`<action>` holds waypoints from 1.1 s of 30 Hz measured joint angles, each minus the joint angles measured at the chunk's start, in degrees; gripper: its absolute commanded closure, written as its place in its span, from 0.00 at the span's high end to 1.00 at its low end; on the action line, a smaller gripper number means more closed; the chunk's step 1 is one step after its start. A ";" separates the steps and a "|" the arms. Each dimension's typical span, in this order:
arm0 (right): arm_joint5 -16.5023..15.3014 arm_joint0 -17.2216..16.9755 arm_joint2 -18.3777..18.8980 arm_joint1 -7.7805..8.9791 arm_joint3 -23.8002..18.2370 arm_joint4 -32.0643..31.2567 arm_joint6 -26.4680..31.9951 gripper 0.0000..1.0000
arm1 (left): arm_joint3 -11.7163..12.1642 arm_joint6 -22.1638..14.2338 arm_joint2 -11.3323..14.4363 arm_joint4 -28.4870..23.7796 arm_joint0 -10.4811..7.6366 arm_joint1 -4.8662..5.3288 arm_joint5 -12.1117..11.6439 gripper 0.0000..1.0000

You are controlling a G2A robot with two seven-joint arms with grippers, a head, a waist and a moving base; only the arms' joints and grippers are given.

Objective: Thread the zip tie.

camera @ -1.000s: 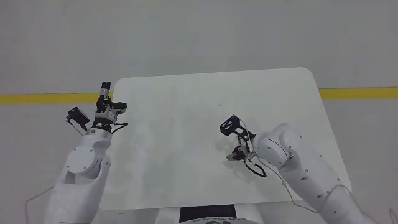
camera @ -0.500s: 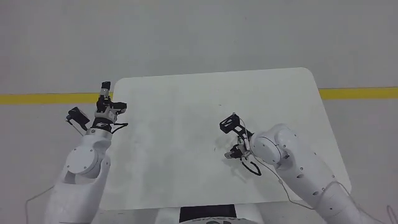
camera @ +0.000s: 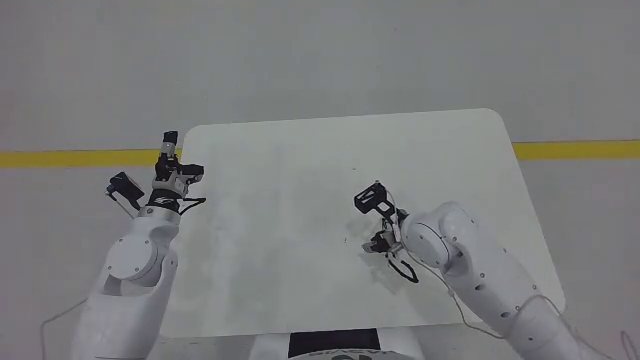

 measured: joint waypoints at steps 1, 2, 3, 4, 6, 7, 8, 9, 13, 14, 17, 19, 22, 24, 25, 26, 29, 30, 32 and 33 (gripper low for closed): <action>0.45 -0.01 -0.05 0.00 -0.18 -0.65 0.47 1.00 | 0.00 0.00 0.00 0.00 0.00 0.00 0.00 1.00; 0.79 -0.03 -0.09 -0.02 -0.31 -1.05 0.71 0.75 | 0.00 0.00 0.00 0.00 0.00 0.00 0.00 1.00; 1.03 -0.05 -0.13 -0.04 -0.41 -1.33 0.88 0.55 | 0.00 0.00 0.00 0.00 0.00 0.00 0.00 1.00; 1.16 -0.07 -0.18 -0.06 -0.52 -1.49 0.99 0.48 | 0.00 0.00 0.00 0.00 0.00 0.00 0.00 1.00; 1.10 -0.09 -0.19 -0.11 -0.60 -1.50 0.95 0.45 | 0.00 0.00 0.00 0.00 0.00 0.00 0.00 1.00; 0.96 -0.12 -0.21 -0.12 -0.66 -1.51 0.90 0.45 | 0.00 0.00 0.00 0.00 0.00 0.00 0.00 1.00; 0.85 -0.16 -0.23 -0.14 -0.67 -1.51 0.87 0.44 | 0.00 0.00 0.00 0.00 0.00 0.00 0.00 1.00; 0.75 -0.21 -0.27 -0.16 -0.62 -1.47 0.83 0.43 | 0.00 0.00 0.00 0.00 0.00 0.00 0.00 1.00; 0.71 -0.23 -0.44 -0.29 0.17 -1.26 0.80 0.39 | 0.00 0.00 0.00 0.00 0.00 0.00 0.00 1.00; 0.76 -0.21 -0.45 -0.31 0.32 -1.30 0.80 0.36 | 0.00 0.00 0.00 0.00 0.00 0.00 0.00 1.00; 0.97 -0.17 -0.50 -0.37 0.83 -1.90 0.82 0.33 | 0.00 0.00 0.00 0.00 0.00 0.00 0.00 1.00; 1.04 -0.11 -0.63 -0.44 1.25 -2.17 0.75 0.33 | 0.00 0.00 0.00 0.00 0.00 0.00 0.00 1.00; 1.06 -0.02 -0.95 -0.58 1.94 -2.32 0.52 0.32 | 0.00 0.00 0.00 0.00 0.00 0.00 0.00 1.00; 1.06 0.10 -1.21 -0.68 2.42 -2.46 0.44 0.32 | 0.00 0.00 0.00 0.00 0.00 0.00 0.00 1.00; 1.09 0.23 -1.39 -0.76 2.80 -2.51 0.44 0.32 | 0.00 0.00 0.00 0.00 0.00 0.00 0.00 1.00; 1.13 0.35 -1.49 -0.82 3.10 -2.47 0.44 0.32 | 0.00 0.00 0.00 0.00 0.00 0.00 0.00 1.00; 1.13 0.80 -1.75 -1.02 4.04 -2.15 0.29 0.32 | 0.00 0.00 0.00 0.00 0.00 0.00 0.00 1.00; 1.10 0.91 -1.85 -1.08 4.30 -2.12 0.28 0.32 | 0.00 0.00 0.00 0.00 0.00 0.00 0.00 1.00; 1.24 1.19 -2.12 -1.21 4.99 -2.30 0.35 0.31 | 0.00 0.00 0.00 0.00 0.00 0.00 0.00 1.00; 1.36 1.31 -2.26 -1.28 5.30 -2.40 0.35 0.31 | 0.00 0.00 0.00 0.00 0.00 0.00 0.00 1.00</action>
